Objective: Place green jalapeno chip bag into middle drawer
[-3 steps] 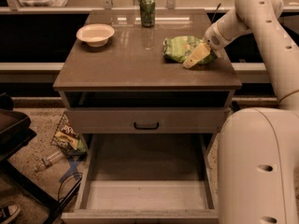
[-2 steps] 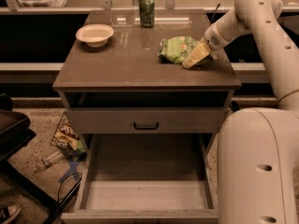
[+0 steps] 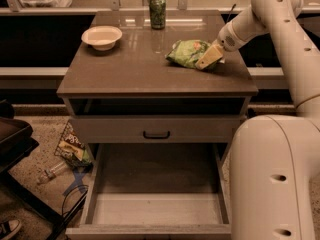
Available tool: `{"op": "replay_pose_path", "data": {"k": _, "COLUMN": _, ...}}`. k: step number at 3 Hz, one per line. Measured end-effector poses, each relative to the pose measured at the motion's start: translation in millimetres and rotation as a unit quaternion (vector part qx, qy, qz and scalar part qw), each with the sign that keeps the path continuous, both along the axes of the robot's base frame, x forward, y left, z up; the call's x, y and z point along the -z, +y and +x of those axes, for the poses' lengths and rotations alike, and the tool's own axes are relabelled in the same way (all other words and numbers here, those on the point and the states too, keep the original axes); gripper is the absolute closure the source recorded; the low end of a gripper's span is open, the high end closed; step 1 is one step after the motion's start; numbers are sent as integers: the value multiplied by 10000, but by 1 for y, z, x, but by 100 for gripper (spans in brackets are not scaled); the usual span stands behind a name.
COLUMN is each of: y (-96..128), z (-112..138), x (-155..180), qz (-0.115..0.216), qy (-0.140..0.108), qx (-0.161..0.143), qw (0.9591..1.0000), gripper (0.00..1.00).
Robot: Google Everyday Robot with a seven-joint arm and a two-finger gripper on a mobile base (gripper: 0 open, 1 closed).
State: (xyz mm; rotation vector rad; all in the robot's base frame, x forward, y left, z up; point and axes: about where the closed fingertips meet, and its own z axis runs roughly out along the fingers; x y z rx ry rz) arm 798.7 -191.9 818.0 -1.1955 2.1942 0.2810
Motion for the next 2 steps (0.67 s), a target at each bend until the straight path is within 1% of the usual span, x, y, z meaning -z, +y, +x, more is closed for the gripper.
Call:
{"op": "replay_pose_path", "data": {"k": 1, "y": 0, "z": 0, "x": -3, "qz": 0, "qy": -1, "qx": 0, "qw": 10000, "gripper": 100}}
{"op": "replay_pose_path", "data": {"k": 2, "y": 0, "z": 0, "x": -3, "qz": 0, "qy": -1, "qx": 0, "qw": 10000, "gripper": 100}}
